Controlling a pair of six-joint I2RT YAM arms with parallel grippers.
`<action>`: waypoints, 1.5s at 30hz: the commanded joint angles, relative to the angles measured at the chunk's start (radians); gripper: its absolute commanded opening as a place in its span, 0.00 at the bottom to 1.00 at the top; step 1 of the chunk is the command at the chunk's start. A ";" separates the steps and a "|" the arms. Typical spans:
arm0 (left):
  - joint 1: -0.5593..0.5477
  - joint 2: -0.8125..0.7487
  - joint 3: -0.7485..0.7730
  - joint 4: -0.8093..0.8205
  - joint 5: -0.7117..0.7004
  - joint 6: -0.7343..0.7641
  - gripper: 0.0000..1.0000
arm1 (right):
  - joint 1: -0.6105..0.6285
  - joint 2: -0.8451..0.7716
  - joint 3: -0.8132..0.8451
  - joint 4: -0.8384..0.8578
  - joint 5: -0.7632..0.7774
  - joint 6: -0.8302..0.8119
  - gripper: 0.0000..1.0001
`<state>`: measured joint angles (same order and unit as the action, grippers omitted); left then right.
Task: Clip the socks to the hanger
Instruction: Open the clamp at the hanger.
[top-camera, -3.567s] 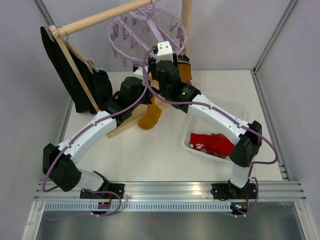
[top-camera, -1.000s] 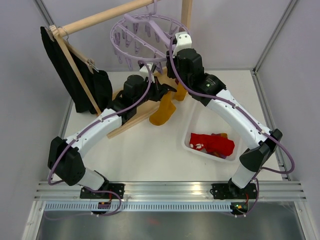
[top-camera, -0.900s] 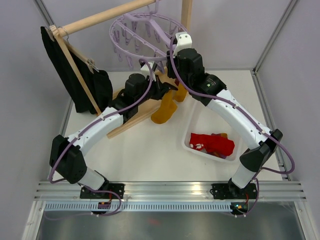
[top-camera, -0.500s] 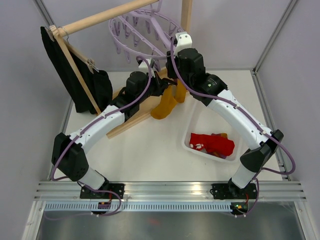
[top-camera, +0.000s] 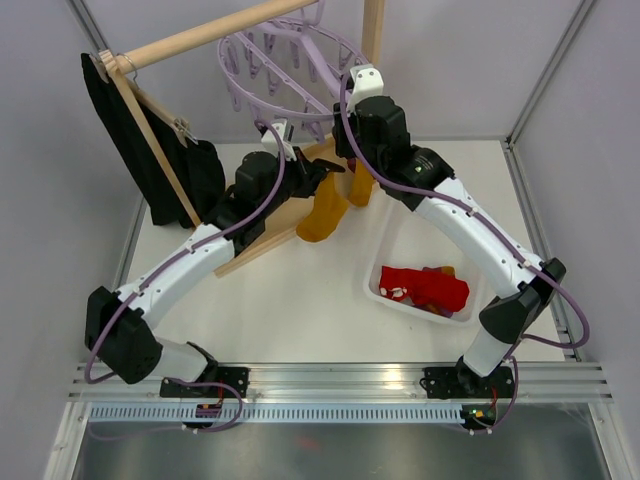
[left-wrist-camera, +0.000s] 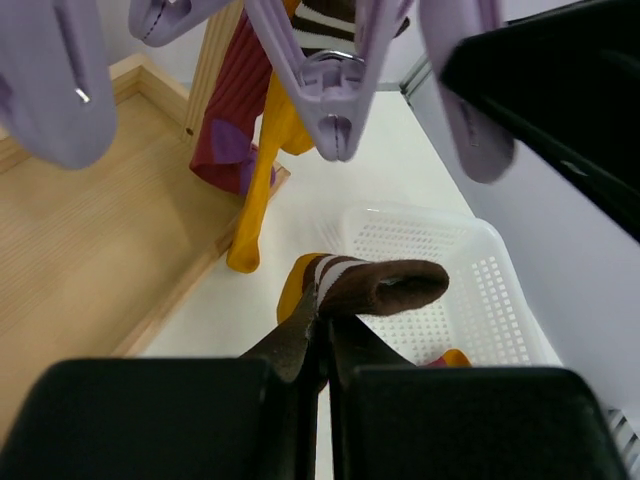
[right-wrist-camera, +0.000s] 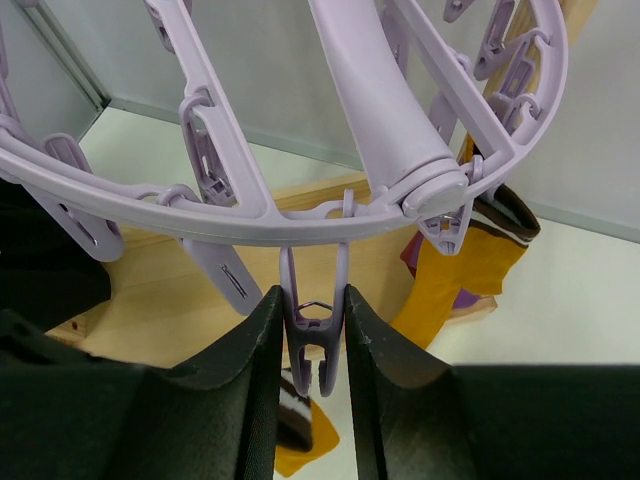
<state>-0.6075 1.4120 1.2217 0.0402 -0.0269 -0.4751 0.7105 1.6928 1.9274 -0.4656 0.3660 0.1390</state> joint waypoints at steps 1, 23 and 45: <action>-0.001 -0.074 -0.024 0.004 -0.033 -0.010 0.02 | -0.006 0.031 0.056 0.051 -0.004 0.008 0.00; -0.006 -0.045 -0.016 0.010 -0.192 -0.126 0.02 | -0.009 0.094 0.134 0.051 -0.016 0.031 0.00; -0.006 0.016 0.015 0.073 -0.254 -0.252 0.02 | -0.011 0.076 0.088 0.084 -0.016 0.027 0.00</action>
<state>-0.6090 1.4174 1.1938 0.0578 -0.2646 -0.6815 0.7094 1.7893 2.0083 -0.4808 0.3443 0.1642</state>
